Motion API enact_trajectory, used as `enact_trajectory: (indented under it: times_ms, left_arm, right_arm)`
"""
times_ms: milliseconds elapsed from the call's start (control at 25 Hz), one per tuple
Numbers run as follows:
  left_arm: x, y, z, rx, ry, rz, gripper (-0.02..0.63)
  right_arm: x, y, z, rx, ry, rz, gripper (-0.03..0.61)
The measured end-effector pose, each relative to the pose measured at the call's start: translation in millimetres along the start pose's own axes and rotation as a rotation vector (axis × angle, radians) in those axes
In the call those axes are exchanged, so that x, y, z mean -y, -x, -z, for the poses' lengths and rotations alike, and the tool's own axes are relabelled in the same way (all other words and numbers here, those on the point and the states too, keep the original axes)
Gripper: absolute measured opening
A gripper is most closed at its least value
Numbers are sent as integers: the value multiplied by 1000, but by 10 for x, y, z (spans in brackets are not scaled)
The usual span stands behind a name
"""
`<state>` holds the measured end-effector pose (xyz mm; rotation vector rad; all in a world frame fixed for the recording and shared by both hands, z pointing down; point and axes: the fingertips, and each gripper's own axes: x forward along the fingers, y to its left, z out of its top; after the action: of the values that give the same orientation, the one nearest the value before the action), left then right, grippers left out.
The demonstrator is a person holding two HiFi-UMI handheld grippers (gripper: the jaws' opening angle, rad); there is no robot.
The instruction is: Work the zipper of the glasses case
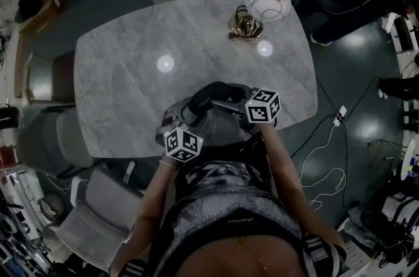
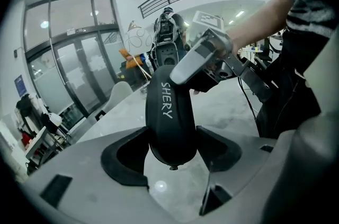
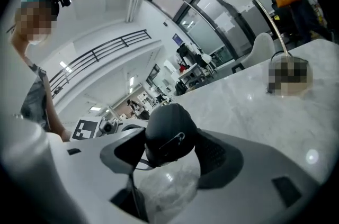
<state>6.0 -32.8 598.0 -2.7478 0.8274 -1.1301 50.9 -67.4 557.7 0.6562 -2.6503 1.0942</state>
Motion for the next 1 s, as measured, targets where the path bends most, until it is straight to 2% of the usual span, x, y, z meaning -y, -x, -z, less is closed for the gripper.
enact_trajectory:
  times_ms: [200,600,920,1000]
  left_arm:
    - [65,-180,177,-65,-54,69,282]
    - [400,-449,547,-199,-142,258,282]
    - [518,-553,554,-256,-257,321,282]
    - [529,-581,545,-278,-235,336,282]
  right_arm:
    - [200,-44,233,-38,-114,38,318]
    - [529,-45,888,-144,-344,108,325]
    - [627,93,1064,-136,-471,86,328]
    - [724,208,1100,-117,-500,120,327]
